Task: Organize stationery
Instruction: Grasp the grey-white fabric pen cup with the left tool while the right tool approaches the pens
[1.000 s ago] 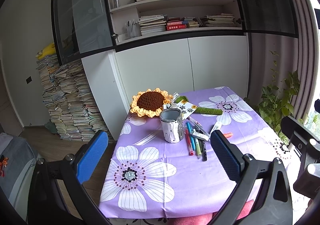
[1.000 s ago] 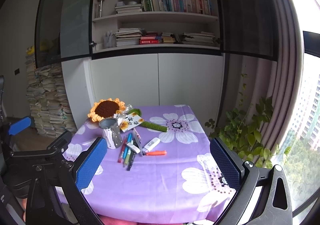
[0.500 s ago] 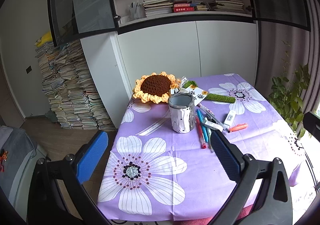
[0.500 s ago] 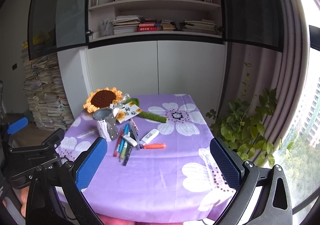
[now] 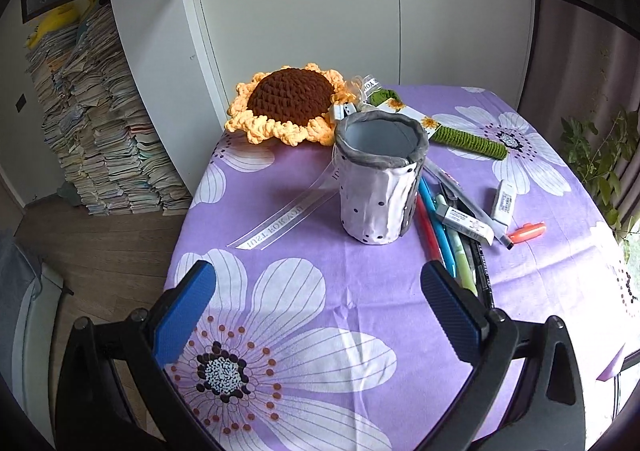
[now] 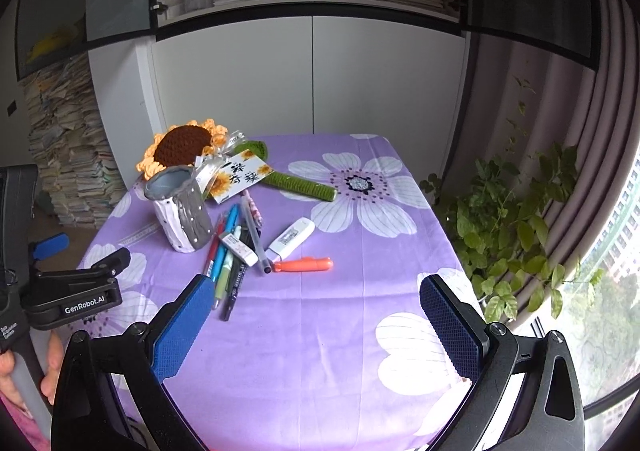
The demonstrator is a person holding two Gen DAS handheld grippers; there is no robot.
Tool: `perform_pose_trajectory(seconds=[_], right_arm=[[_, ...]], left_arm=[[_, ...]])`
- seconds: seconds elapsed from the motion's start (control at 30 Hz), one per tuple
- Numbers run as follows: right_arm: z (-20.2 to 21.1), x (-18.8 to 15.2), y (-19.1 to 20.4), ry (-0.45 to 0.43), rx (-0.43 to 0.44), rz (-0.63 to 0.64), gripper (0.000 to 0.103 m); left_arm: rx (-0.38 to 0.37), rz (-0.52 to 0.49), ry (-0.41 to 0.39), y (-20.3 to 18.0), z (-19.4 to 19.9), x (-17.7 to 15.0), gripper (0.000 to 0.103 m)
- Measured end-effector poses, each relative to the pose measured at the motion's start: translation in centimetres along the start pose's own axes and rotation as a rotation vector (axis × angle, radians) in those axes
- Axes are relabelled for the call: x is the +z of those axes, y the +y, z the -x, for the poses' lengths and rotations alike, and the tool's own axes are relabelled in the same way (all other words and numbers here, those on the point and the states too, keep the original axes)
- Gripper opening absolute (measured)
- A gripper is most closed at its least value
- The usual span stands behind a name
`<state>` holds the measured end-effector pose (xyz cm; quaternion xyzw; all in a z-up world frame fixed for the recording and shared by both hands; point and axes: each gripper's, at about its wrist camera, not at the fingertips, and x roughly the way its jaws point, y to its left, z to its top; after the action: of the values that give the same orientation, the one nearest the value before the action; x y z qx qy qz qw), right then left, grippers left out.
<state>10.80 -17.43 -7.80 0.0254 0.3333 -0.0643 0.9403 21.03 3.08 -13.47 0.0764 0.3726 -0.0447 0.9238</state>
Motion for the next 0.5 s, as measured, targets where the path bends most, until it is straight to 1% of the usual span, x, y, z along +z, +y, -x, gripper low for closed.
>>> perform_pose_trajectory(seconds=[0.2, 0.3, 0.4, 0.47, 0.5], right_arm=[[-5.1, 0.2, -1.0, 0.092, -0.004, -0.03, 0.102], [-7.6, 0.5, -1.1, 0.12, 0.009, -0.038, 0.102], [-9.5, 1.1, -1.0, 0.127, 0.025, -0.035, 0.102], [-10.8, 1.7, -0.7, 0.138, 0.041, -0.028, 0.102], [-11.4, 2.1, -0.5, 0.144, 0.049, -0.022, 0.1]], left_arm=[[-0.031, -0.018, 0.03, -1.2, -3.9, 1.7, 0.102], [-0.037, -0.014, 0.04, -1.4, -5.7, 2.5, 0.102], [-0.076, 0.0, 0.057, -1.4, -7.2, 3.1, 0.102], [-0.119, 0.007, 0.071, -1.4, -8.0, 3.4, 0.102], [-0.145, 0.01, 0.079, -1.4, -8.4, 3.5, 0.102]])
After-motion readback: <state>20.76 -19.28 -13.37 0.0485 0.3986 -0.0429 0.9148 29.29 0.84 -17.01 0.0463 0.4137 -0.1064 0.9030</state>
